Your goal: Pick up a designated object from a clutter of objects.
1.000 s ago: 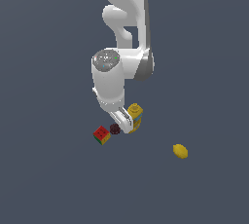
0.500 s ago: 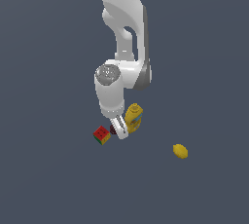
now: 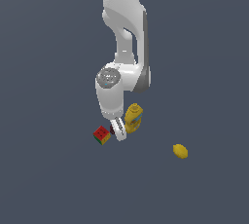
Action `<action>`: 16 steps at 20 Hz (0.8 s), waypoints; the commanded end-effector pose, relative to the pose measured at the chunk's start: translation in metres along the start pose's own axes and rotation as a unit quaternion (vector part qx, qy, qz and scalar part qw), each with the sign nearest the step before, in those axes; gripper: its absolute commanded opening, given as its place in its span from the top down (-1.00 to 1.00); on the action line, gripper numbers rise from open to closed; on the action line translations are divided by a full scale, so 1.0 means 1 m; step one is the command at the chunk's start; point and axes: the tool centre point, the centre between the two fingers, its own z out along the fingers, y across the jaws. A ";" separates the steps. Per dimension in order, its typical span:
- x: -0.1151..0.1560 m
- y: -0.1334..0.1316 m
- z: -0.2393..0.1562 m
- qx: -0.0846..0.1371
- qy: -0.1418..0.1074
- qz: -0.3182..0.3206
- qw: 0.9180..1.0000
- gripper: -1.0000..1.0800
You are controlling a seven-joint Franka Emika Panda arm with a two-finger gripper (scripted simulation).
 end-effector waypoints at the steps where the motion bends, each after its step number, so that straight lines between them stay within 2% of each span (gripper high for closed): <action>1: 0.000 0.000 0.001 0.000 0.000 0.000 1.000 -0.92; 16: 0.000 0.000 0.050 0.000 0.000 0.002 1.000 -0.92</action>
